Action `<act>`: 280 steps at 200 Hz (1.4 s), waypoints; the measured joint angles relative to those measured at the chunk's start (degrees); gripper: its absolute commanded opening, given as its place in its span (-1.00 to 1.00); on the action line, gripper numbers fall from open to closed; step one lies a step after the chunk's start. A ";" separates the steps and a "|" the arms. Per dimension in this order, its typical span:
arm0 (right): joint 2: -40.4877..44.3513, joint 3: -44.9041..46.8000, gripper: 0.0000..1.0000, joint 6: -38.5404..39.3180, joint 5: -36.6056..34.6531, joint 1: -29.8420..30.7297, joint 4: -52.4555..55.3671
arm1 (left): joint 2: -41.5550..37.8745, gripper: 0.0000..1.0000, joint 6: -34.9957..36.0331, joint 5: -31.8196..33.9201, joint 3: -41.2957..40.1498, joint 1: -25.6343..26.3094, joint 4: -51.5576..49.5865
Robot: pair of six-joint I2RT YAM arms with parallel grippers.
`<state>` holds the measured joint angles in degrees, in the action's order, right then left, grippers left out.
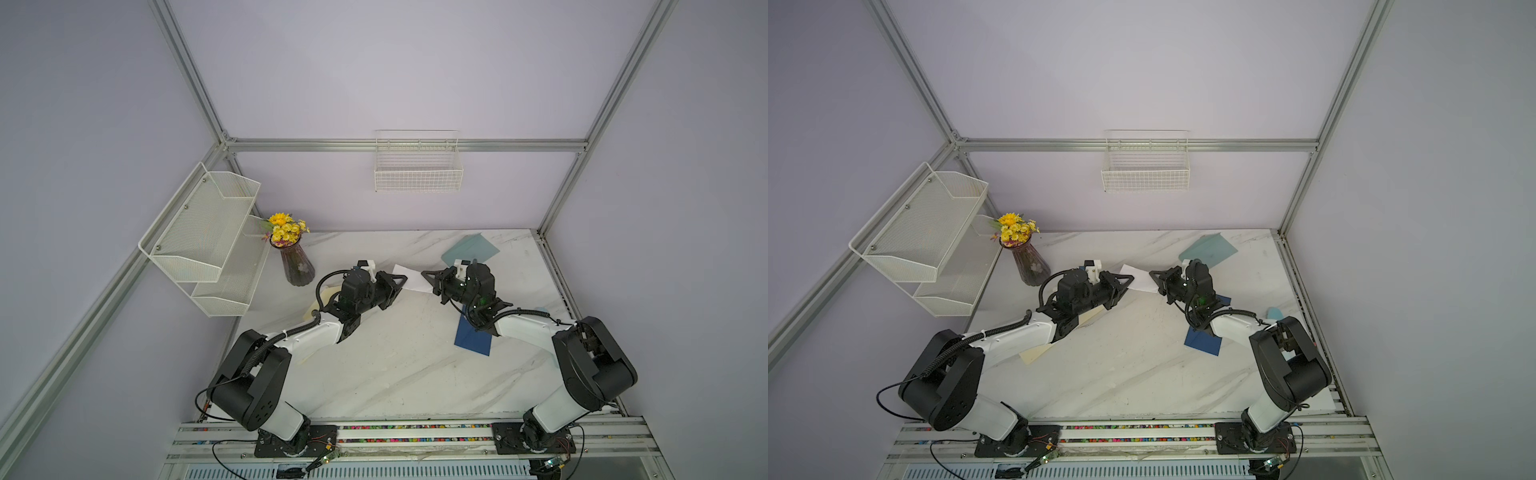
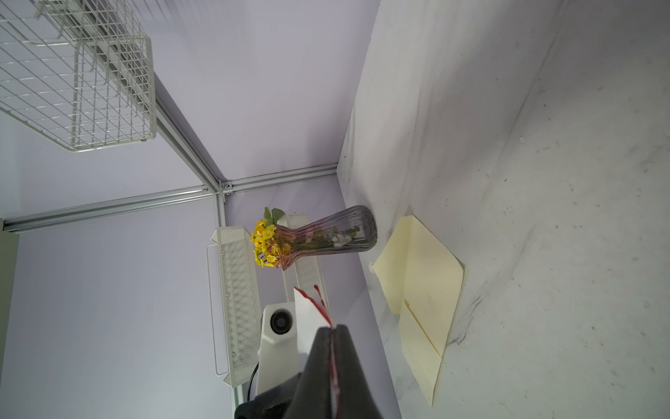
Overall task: Fold the letter paper in half and place it into the envelope
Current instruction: Fold the letter paper at the center of the board.
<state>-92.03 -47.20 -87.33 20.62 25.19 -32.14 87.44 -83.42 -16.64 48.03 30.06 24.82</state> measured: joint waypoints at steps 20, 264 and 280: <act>0.00 -1.05 0.69 2.29 2.36 0.00 2.08 | 0.00 -1.00 1.20 -1.20 -0.02 -0.52 -0.09; -3.50 -8.83 -0.46 20.83 28.79 0.00 16.55 | 7.50 -0.86 11.87 -34.25 -0.15 -11.47 3.63; -3.50 -9.51 -0.10 22.10 29.35 -0.02 18.12 | 7.50 -1.00 11.04 -34.18 0.24 -11.41 5.81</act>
<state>-95.53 -56.71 -65.23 49.98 25.17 -14.02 94.94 -72.38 -50.83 48.27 18.65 30.63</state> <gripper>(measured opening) 0.361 0.048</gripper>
